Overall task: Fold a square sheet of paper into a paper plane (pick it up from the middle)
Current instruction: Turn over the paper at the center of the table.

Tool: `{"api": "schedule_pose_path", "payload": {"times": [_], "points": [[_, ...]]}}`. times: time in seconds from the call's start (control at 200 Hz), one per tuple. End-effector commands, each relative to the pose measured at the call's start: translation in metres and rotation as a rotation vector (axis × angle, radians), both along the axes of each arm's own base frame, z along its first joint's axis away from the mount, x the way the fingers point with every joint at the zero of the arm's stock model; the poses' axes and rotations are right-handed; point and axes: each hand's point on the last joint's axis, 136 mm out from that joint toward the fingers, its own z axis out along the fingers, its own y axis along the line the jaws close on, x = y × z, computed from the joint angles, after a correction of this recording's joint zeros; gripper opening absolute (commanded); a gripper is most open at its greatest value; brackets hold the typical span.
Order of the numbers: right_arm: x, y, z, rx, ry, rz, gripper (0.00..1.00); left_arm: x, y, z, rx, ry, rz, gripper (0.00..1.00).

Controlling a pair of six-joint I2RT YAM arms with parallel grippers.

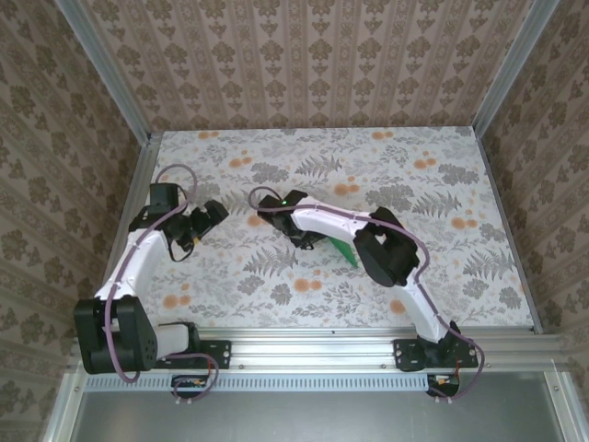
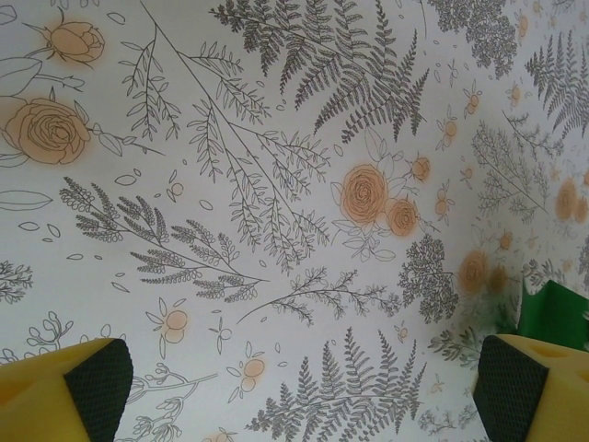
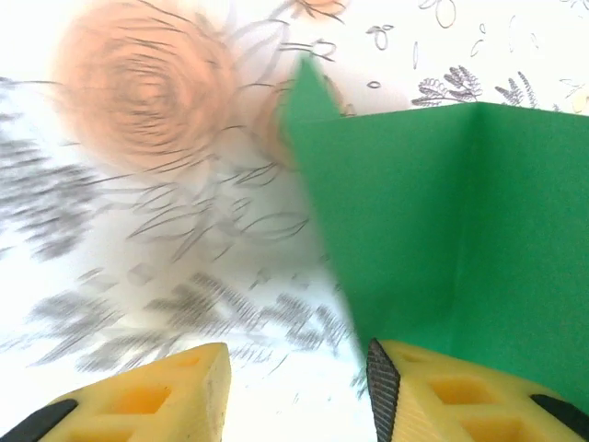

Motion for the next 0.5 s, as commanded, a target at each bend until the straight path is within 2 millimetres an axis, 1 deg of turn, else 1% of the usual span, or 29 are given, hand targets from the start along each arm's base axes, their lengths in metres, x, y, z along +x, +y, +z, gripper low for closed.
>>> {"api": "schedule_pose_path", "payload": {"times": [0.0,0.065,0.125,0.19,0.25,0.325,0.415,0.495], "points": [[-0.023,0.049,0.044,0.309,0.034,0.085,0.51,-0.007,0.004,-0.001,0.011,0.007,0.004,1.00],[-0.033,0.067,0.062,0.458,0.052,0.125,0.53,-0.007,0.003,-0.003,0.006,0.008,0.004,1.00],[-0.039,0.075,0.078,0.549,0.048,0.159,0.55,-0.007,0.001,-0.005,-0.003,0.006,0.000,1.00],[-0.040,0.069,0.092,0.608,0.028,0.164,0.57,-0.007,-0.001,-0.006,-0.012,0.004,-0.008,1.00],[-0.035,0.056,0.096,0.644,0.018,0.155,0.58,-0.008,-0.005,-0.008,-0.024,0.001,-0.028,1.00],[-0.024,0.027,0.087,0.634,0.010,0.128,0.59,-0.009,-0.013,-0.008,-0.026,-0.003,-0.063,1.00],[-0.009,-0.009,0.065,0.619,0.047,0.084,0.59,-0.011,-0.024,-0.011,-0.020,0.001,-0.101,1.00],[0.001,-0.027,0.045,0.641,0.094,0.076,0.59,-0.013,-0.035,-0.015,-0.012,0.006,-0.131,1.00]]}}
